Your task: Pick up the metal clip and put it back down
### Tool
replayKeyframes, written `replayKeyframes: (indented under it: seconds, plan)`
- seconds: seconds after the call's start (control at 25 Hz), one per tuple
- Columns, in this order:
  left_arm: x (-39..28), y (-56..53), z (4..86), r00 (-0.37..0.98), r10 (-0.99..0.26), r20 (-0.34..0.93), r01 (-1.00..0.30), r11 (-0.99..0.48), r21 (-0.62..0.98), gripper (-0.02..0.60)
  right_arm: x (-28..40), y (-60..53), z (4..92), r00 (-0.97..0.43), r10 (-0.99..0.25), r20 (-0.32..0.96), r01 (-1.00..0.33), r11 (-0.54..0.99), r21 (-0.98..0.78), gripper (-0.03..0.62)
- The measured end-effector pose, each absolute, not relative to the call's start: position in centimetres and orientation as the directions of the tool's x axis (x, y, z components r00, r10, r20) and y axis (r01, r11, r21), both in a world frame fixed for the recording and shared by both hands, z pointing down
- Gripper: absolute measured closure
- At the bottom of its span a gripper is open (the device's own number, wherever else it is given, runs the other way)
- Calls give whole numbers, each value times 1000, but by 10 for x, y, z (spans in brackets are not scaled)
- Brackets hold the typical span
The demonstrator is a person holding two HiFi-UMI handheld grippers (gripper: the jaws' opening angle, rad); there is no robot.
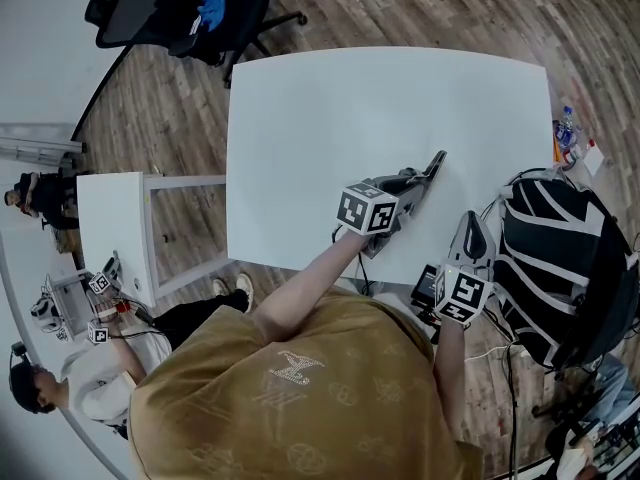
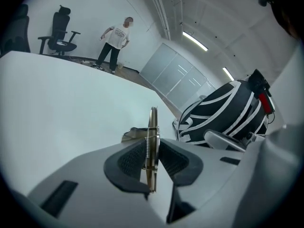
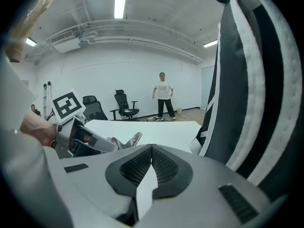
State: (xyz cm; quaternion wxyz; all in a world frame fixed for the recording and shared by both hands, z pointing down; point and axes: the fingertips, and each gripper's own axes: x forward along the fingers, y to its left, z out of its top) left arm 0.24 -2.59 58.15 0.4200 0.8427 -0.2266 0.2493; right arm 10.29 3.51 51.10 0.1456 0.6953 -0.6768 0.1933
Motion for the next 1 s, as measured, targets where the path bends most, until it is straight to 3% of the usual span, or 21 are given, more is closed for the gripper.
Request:
replayKeyframes:
  seconds: [0.72,1.0]
  plan:
    - [5,-23,614,726,-59,685,-626,-468,623,488,93,38,516,-16,-873,487,-1000,10,-17,588]
    - [7,-24,620,747,-76,660,-634,-377,675,486,96,40,517,-12,-873,488,-1000,0,-26,588]
